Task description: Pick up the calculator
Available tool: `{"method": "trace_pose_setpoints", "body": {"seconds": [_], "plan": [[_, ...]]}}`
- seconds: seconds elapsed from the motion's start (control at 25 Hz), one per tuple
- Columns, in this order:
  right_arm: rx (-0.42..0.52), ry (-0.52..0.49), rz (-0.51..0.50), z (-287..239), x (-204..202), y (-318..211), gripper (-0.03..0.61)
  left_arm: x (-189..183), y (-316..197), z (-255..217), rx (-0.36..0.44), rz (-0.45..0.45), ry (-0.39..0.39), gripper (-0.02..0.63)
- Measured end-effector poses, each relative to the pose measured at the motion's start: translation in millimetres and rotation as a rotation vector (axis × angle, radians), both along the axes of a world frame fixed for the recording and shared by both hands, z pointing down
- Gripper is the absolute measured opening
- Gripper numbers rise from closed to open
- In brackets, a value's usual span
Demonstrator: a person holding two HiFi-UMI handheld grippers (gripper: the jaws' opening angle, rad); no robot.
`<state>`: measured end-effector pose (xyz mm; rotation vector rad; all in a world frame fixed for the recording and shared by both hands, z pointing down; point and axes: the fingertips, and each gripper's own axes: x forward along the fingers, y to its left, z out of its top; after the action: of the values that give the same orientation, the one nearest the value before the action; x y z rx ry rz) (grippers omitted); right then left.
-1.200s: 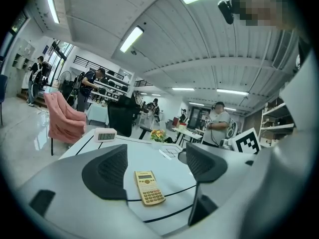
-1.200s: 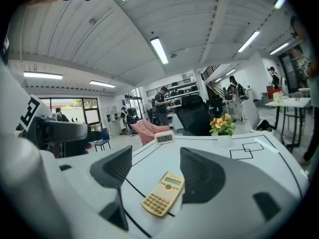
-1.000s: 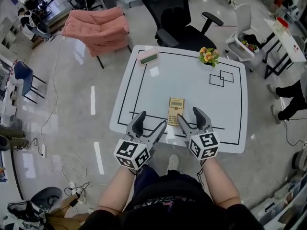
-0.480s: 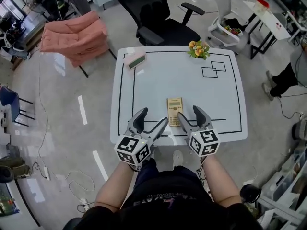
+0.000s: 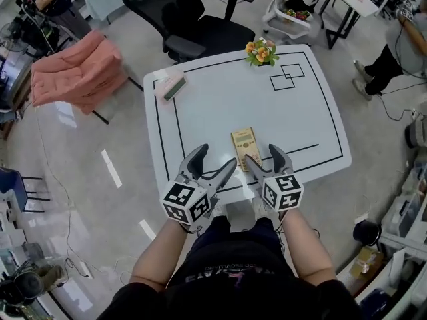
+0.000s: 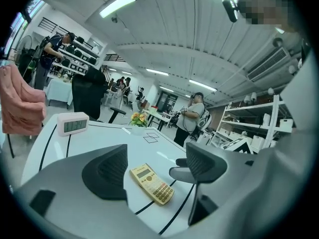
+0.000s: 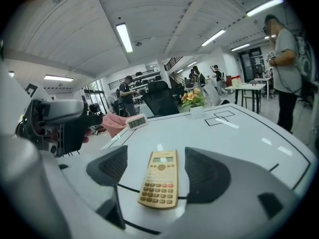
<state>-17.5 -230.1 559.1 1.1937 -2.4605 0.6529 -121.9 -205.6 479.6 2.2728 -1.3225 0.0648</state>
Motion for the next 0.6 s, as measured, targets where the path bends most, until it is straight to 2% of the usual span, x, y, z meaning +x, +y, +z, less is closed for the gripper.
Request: {"method": "trace_pose_setpoints", "body": {"seconds": [0.32, 0.6], "plan": [[-0.075, 0.067, 0.083, 45.4, -4.9, 11.2, 0.360, 3.9, -2.4, 17.7, -0.031, 0.131, -0.001, 0.357], [-0.117, 0.155, 0.117, 78.7, -9.3, 17.7, 0.376, 0.9, 5.0, 32.3, -0.061, 0.183, -0.003, 0.357]]}}
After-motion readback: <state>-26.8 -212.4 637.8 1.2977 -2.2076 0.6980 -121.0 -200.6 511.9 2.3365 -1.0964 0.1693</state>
